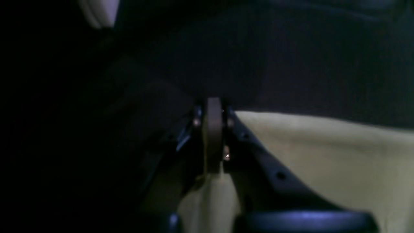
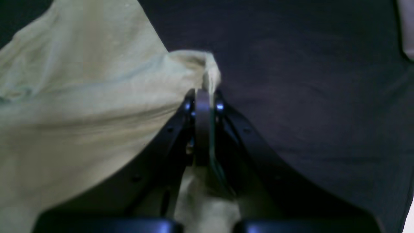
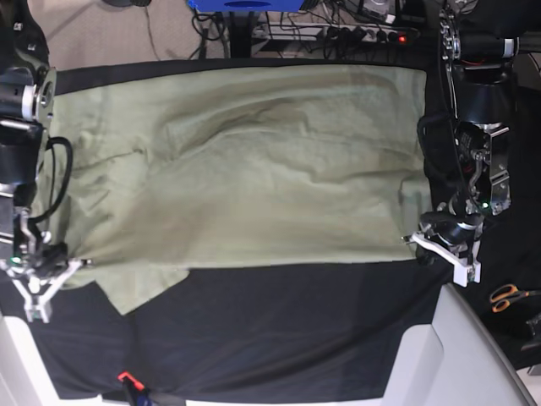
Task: Fold the T-shirt properly
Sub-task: 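Lift the folded shirt with both grippers and fold it again toward the robot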
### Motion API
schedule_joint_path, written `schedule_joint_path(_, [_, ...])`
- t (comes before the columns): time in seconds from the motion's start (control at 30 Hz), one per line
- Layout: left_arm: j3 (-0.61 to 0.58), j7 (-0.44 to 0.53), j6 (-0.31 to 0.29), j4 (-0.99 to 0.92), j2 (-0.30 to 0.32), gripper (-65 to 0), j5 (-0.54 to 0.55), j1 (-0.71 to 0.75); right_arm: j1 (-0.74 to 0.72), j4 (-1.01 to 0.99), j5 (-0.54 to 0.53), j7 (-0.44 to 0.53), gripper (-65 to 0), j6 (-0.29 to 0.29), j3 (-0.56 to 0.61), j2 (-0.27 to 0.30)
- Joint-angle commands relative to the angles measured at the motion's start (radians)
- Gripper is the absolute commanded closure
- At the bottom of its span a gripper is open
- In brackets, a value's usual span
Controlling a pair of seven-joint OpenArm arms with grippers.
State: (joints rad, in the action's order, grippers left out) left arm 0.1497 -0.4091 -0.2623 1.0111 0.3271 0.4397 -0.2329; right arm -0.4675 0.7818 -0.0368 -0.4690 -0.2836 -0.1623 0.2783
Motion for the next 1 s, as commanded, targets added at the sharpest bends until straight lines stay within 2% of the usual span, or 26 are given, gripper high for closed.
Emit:
schedule_joint_path(0.0, [0.004,0.017,-0.001,0.028,0.013,0.0,0.001,-0.021,-0.032,0.028,-0.001,0.023,0.0,0.007,-0.010,0.016])
schedule_joint_path(0.57, [0.006,0.016,-0.001,0.074,0.030,0.0,0.008,0.007,-0.003,0.028,-0.001,0.019,-0.3,0.005,-0.012,0.014])
schedule_joint_path(0.87, [0.006,0.014,-0.001,0.188,0.025,0.0,0.008,0.100,0.025,0.028,-0.004,0.017,-0.2,-0.003,-0.007,0.012])
schedule_joint_path(0.97, [0.006,0.014,-0.001,0.193,0.025,0.0,0.008,0.122,0.033,0.028,-0.004,0.017,0.0,-0.047,-0.012,0.012])
